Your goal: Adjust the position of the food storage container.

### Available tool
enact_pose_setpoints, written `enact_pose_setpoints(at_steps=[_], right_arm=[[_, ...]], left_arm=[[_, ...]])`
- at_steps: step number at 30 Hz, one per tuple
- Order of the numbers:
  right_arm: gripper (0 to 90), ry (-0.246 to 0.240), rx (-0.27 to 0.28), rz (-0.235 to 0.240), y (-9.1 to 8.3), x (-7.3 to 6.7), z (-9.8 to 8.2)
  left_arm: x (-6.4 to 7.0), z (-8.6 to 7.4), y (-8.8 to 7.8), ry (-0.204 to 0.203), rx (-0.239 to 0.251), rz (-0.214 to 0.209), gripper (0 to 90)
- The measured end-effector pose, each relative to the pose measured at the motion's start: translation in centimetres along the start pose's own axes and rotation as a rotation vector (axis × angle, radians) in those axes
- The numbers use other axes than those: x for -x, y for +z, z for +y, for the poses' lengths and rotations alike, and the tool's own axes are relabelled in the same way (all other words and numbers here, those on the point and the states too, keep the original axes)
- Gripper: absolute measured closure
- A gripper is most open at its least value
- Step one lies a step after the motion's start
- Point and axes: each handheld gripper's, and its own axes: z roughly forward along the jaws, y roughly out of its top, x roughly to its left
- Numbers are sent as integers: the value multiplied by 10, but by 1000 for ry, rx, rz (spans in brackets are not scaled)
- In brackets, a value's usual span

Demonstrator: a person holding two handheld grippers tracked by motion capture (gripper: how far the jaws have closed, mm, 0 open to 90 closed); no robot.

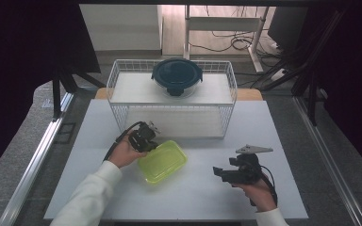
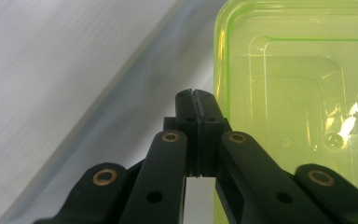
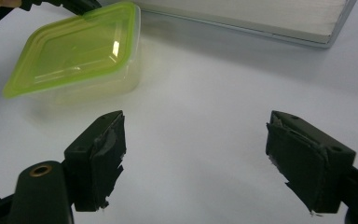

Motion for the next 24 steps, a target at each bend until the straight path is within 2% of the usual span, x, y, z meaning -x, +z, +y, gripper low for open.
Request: enact_pose_setpoints(at_steps=[6, 7, 8, 12, 13, 14, 16, 20, 21, 22, 24], right_arm=[[193, 2, -5, 1, 1, 0, 0], [193, 2, -6, 1, 1, 0, 0], [193, 1, -6, 0, 2, 0, -1], [193, 0, -11, -1, 2, 0, -1], [193, 2, -12, 0, 2, 0, -1], [193, 2, -11, 0, 3, 0, -1], [193, 2, -13, -1, 3, 0, -1], [193, 5, -13, -1, 3, 1, -2], [193, 3, -12, -2, 2, 1, -2], [193, 4, -12, -3, 2, 2, -2], [193, 9, -10, -4, 2, 2, -2]], left_arm=[[15, 6, 2, 37, -1, -27, 899], [17, 8, 2, 57, -1, -28, 899], [21, 9, 3, 52, 6, -35, 899], [33, 13, 5, 76, 6, -54, 899], [34, 14, 4, 94, -4, -55, 899], [37, 15, 5, 84, 6, -62, 899], [40, 16, 6, 97, 6, -63, 899], [40, 17, 4, 67, 31, -68, 899], [39, 17, 1, 53, 47, -71, 899], [37, 17, -5, 57, 47, -70, 899], [39, 15, -17, 28, 83, -82, 899]])
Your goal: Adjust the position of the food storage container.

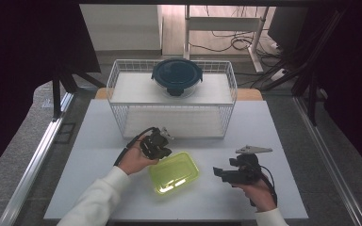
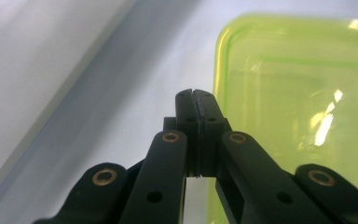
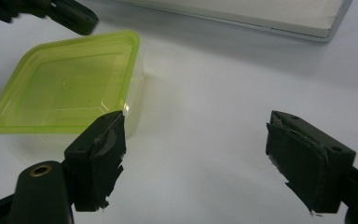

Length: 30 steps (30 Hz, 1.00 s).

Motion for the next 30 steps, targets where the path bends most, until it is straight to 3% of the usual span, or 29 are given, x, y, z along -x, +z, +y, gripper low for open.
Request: enact_pose_setpoints(at_steps=[4, 8, 11, 16, 23, 30], right_arm=[[193, 2, -2, -1, 0, 1, 0], [193, 2, -5, -5, 0, 1, 0], [193, 6, -9, -10, 2, 0, -1], [193, 7, -19, -16, 3, 0, -1], [193, 17, -29, -23, 4, 1, -2], [193, 20, -27, -27, 4, 2, -3]], left_arm=[[18, -7, -25, -9, 54, -54, 899], [42, -19, -39, -15, 59, -114, 899], [58, -32, -38, -44, 34, -164, 899], [80, -51, -30, -27, -3, -225, 898], [102, -62, -20, 4, -32, -231, 899], [109, -66, -4, 33, -91, -188, 898]])
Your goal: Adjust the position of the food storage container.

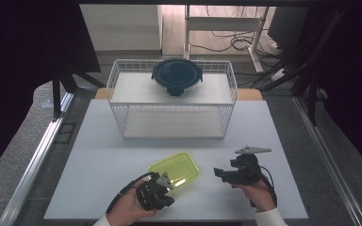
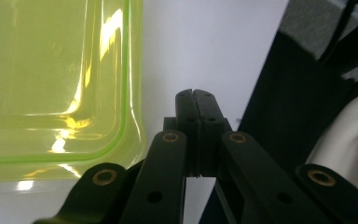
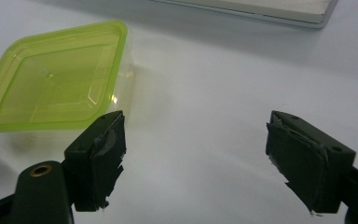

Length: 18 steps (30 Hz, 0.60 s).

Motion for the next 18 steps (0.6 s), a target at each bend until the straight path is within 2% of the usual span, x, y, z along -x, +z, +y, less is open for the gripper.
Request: enact_pose_setpoints(at_steps=[7, 11, 18], right_arm=[[194, -4, 2, -2, 0, 0, 0], [193, -1, 1, -3, 0, -1, 0], [194, -5, 3, -5, 0, -1, 0]], left_arm=[[-8, -8, 3, -65, 34, 3, 899], [-13, -11, 3, -81, 43, 7, 899], [-24, -15, 3, -103, 37, 42, 899]])
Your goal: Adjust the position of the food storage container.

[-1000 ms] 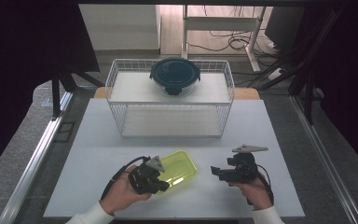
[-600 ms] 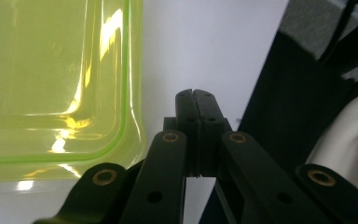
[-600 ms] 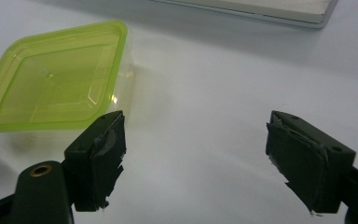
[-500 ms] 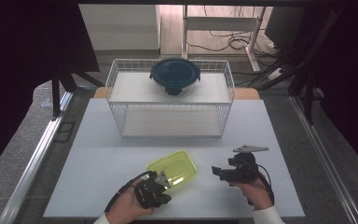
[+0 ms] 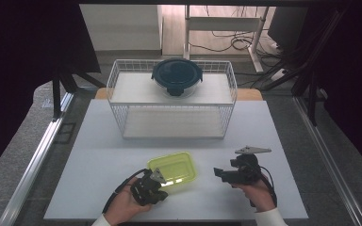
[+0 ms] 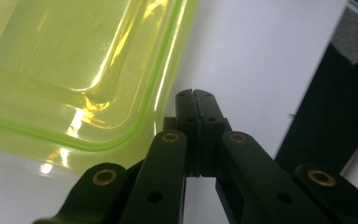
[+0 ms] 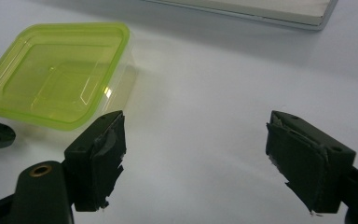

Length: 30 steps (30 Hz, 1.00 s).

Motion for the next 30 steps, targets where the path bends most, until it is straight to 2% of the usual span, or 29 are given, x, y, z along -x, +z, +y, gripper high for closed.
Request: enact_pose_setpoints(at_steps=[8, 11, 30], right_arm=[[193, -3, 5, 0, -1, 0, 0], [193, -7, 4, 3, 0, -1, 0], [193, -11, 9, 7, -1, -2, 1]], left_arm=[[-8, -2, -1, -23, 5, 2, 899], [-10, -2, -1, -25, 2, 13, 899], [-21, -6, -3, -59, 18, 16, 898]])
